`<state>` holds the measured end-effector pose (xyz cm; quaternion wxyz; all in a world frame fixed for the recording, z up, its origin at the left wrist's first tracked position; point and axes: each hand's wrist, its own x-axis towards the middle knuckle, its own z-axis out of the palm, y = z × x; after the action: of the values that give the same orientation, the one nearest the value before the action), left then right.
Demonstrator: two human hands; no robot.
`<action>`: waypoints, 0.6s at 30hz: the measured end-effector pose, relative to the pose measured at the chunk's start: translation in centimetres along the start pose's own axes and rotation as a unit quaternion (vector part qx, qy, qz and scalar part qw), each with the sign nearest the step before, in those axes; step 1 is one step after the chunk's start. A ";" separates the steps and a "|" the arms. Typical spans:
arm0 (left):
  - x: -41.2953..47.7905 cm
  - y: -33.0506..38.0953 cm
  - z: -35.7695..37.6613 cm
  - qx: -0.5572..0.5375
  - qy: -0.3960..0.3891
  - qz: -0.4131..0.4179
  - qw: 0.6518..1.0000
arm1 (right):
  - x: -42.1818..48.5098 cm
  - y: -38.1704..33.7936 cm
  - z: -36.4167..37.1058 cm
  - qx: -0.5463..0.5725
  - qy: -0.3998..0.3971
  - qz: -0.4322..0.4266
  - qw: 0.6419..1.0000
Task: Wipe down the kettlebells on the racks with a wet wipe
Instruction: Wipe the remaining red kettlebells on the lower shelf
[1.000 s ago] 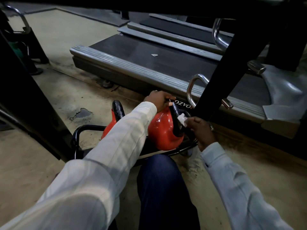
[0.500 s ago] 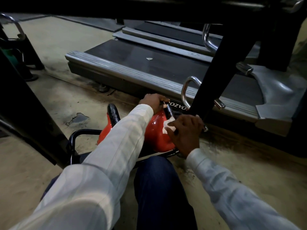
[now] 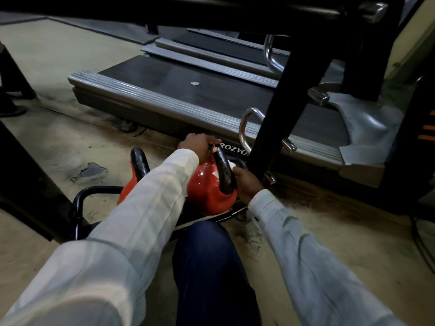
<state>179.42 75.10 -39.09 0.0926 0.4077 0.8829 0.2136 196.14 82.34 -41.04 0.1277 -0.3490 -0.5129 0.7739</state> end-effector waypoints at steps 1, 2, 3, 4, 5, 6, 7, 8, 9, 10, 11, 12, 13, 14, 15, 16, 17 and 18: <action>-0.1 0.1 0.0 -0.001 0.001 -0.001 1.000 | 0.1 0.5 -0.9 -0.030 0.001 -0.011 0.999; -0.2 0.1 0.0 -0.004 0.001 0.002 1.000 | -0.4 0.7 -1.7 -0.065 0.013 -0.029 0.997; -0.2 0.1 0.1 -0.010 -0.002 0.006 1.000 | -0.9 1.1 -2.5 -0.095 0.030 -0.057 0.993; -0.2 0.1 0.1 -0.017 -0.005 0.010 1.000 | -1.0 1.6 -3.0 -0.101 0.043 -0.087 0.990; -0.3 0.2 0.0 -0.025 -0.008 0.012 1.000 | -1.4 1.9 -3.2 -0.100 0.050 -0.123 0.986; -0.3 0.4 -0.1 -0.032 -0.011 0.015 0.999 | -1.6 2.1 -3.2 -0.115 0.058 -0.172 0.977; -0.4 0.6 -0.2 -0.039 -0.016 0.014 0.999 | -1.5 2.2 -2.8 -0.167 0.081 -0.227 0.956; -0.5 0.8 -0.4 -0.044 -0.021 0.012 0.999 | -1.4 2.0 -2.3 -0.258 0.102 -0.289 0.916; -0.6 1.0 -0.5 -0.046 -0.025 0.008 0.999 | -1.3 1.7 -1.7 -0.368 0.123 -0.346 0.854; -0.8 1.1 -0.6 -0.044 -0.028 0.005 0.999 | -1.1 1.6 -0.9 -0.468 0.140 -0.391 0.780; -0.9 1.2 -0.6 -0.041 -0.031 0.001 0.999 | -0.9 1.6 -0.3 -0.542 0.141 -0.424 0.712; -1.1 1.2 -0.6 -0.040 -0.030 -0.004 0.999 | -1.0 1.6 0.4 -0.592 0.134 -0.451 0.654; -1.4 1.2 -0.4 -0.041 -0.026 -0.010 0.999 | -0.9 1.8 0.7 -0.627 0.124 -0.469 0.610; -1.7 1.3 -0.2 -0.042 -0.020 -0.016 0.999 | -1.0 2.0 0.9 -0.654 0.113 -0.478 0.576; -1.9 1.3 -0.1 -0.045 -0.013 -0.018 0.999 | -1.0 2.3 0.7 -0.666 0.110 -0.479 0.561; -2.2 1.3 0.1 -0.047 -0.007 -0.017 0.999 | -1.0 2.8 0.2 -0.663 0.111 -0.488 0.557; -2.3 1.3 0.2 -0.049 0.002 -0.010 0.999 | -1.2 3.2 -0.5 -0.647 0.113 -0.502 0.563; -2.5 1.2 0.2 -0.048 0.009 0.002 0.999 | -1.4 3.8 -1.4 -0.622 0.121 -0.515 0.577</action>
<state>181.95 73.96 -38.79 0.1031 0.4029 0.8716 0.2594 198.68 80.87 -44.16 0.3171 -0.1102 -0.9418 0.0196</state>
